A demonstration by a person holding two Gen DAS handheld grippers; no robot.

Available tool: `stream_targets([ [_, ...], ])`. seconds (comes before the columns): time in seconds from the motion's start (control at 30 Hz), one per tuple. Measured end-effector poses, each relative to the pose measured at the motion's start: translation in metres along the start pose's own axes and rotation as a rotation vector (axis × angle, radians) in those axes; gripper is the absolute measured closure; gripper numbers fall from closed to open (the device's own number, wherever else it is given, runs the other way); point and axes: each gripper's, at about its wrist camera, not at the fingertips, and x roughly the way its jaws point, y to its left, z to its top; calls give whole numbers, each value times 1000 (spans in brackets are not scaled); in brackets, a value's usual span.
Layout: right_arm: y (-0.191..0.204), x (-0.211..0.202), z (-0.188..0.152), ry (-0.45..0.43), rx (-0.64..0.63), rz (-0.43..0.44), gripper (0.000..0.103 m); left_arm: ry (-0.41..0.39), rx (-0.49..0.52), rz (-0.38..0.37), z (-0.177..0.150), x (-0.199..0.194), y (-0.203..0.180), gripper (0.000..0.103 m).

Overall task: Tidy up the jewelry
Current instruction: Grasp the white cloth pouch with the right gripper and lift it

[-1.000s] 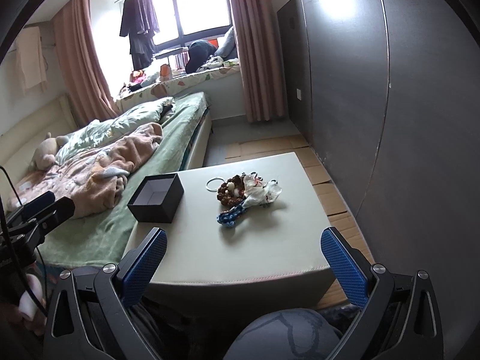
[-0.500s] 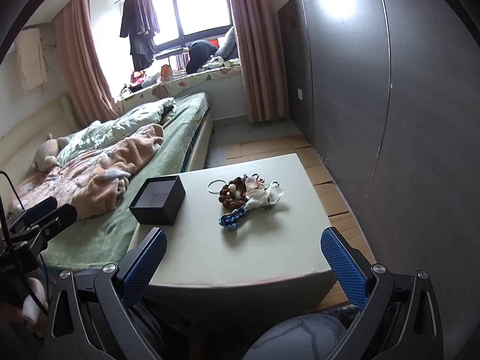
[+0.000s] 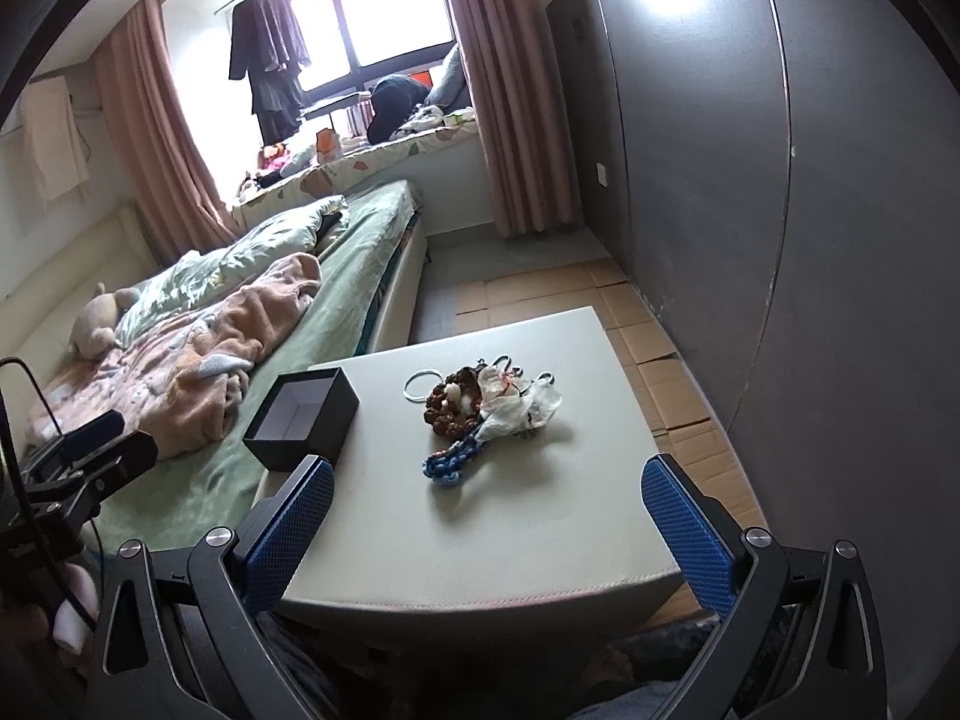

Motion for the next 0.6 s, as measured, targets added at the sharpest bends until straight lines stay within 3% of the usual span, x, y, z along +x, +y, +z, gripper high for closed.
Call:
stream_targets([
  [0.23, -28, 43, 19, 47, 108, 40, 0, 44, 25, -27, 28, 36, -1, 6],
  [0.37, -41, 76, 29, 105, 189, 85, 2, 108, 23, -41, 44, 63, -1, 21],
  [0.47, -49, 98, 35, 146, 249, 109, 3, 142, 11, -53, 54, 80, 0, 25],
  [0.6, -60, 131, 41, 221, 347, 128, 18, 183, 13, -48, 66, 104, -2, 30],
])
